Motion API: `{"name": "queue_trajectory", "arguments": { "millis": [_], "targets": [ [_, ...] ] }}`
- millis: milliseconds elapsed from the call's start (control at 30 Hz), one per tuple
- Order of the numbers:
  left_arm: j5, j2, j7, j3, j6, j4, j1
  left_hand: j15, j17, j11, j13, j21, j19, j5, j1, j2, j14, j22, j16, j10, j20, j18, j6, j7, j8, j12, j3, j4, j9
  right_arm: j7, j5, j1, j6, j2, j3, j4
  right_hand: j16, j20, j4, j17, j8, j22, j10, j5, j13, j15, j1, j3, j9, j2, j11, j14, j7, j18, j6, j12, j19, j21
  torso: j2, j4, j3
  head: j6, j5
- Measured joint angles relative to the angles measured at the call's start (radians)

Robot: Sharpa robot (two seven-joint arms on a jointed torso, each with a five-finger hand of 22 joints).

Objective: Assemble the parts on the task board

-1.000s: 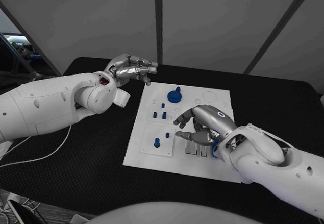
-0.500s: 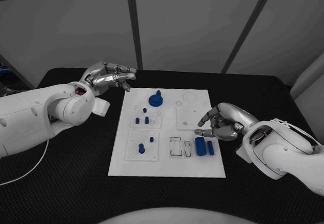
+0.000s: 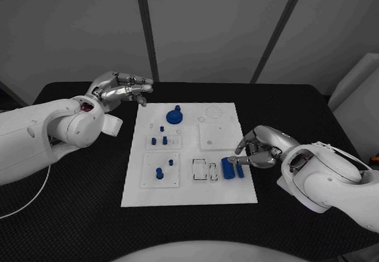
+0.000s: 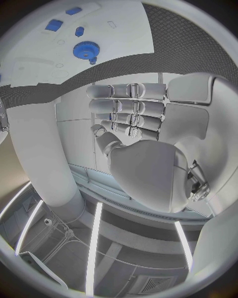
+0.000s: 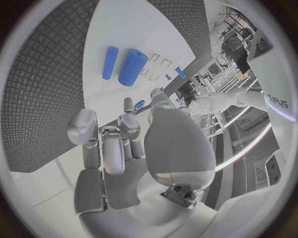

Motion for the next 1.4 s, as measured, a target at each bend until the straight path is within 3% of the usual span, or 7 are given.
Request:
{"name": "queue_trajectory", "arguments": {
  "millis": [500, 1400],
  "targets": [
    [0.000, -0.007, 0.000, 0.000, 0.000, 0.000, 0.000, 0.000, 0.000, 0.000, 0.000, 0.000, 0.000, 0.000, 0.000, 0.000, 0.000, 0.000, 0.000, 0.000, 0.000, 0.000, 0.000, 0.000, 0.000, 0.000, 0.000, 0.000, 0.000, -0.061, -0.065, -0.043, 0.034, 0.039, -0.002, -0.017, 0.000, 0.000, 0.002, 0.000, 0.011, 0.002, 0.003, 0.000, 0.020, 0.000, -0.010, -0.018, 0.014, 0.009, -0.003, 0.000, -0.002, 0.000, -0.004, 0.009, 0.000, 0.000, 0.001, -0.0017, -0.0005, -0.013, 0.004],
    [0.000, -0.011, -0.004, -0.001, 0.002, 0.002, -0.001, 0.000, -0.001, 0.000, 0.000, 0.000, 0.000, 0.000, 0.000, 0.000, 0.000, 0.000, 0.000, 0.000, 0.000, 0.000, 0.000, 0.000, 0.000, 0.000, 0.000, 0.000, 0.000, -0.098, -0.121, -0.069, 0.063, 0.134, 0.000, -0.089, 0.000, 0.000, 0.000, 0.000, 0.021, -0.003, 0.003, -0.001, 0.030, 0.000, -0.020, -0.025, 0.027, 0.020, -0.003, 0.000, -0.005, 0.000, -0.014, 0.013, 0.000, 0.000, 0.002, -0.0004, -0.0018, -0.021, 0.013]
  ]
}}
